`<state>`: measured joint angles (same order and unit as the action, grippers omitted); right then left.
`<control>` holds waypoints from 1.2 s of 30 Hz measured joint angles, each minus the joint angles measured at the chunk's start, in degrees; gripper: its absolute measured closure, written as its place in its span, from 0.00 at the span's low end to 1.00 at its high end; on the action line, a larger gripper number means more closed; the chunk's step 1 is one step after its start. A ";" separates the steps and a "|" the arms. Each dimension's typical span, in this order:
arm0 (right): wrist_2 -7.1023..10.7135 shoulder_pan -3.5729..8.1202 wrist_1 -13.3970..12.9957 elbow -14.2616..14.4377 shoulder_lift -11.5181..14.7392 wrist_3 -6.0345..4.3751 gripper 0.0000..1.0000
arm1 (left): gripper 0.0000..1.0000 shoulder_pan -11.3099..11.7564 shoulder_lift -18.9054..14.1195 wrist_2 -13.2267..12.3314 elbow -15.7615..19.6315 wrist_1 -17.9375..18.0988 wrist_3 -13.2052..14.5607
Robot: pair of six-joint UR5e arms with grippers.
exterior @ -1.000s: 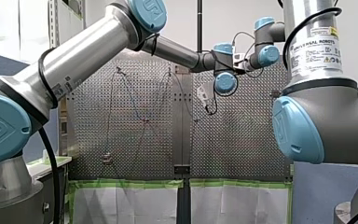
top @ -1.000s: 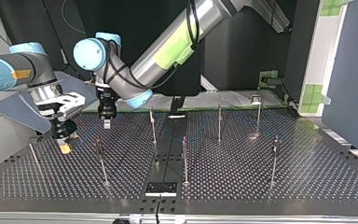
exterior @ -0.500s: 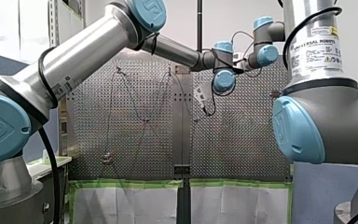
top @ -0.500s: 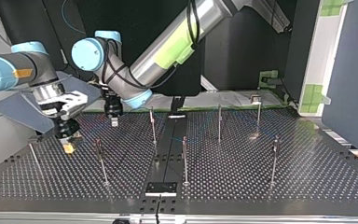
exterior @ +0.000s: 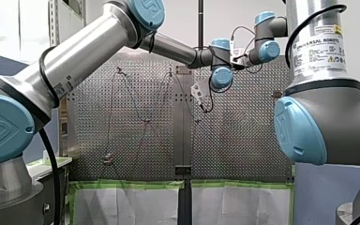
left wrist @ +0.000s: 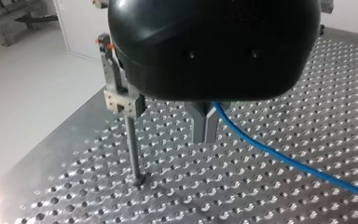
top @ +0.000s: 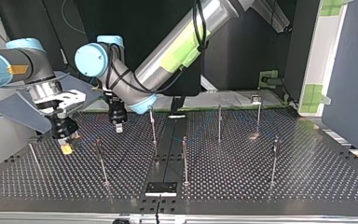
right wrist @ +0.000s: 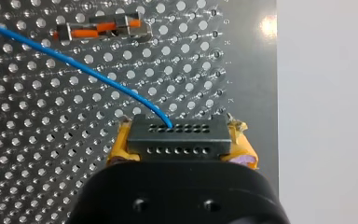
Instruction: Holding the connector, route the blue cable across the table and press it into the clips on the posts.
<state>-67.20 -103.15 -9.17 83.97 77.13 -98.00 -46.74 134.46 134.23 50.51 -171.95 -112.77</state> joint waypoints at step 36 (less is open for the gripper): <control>-0.05 0.18 -4.40 0.14 -2.34 -0.28 1.00 | 0.93 5.84 -0.27 -8.35 -0.03 11.58 5.58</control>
<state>-67.24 -102.98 -13.57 84.11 74.79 -98.28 -40.90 134.19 125.88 50.48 -160.37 -107.20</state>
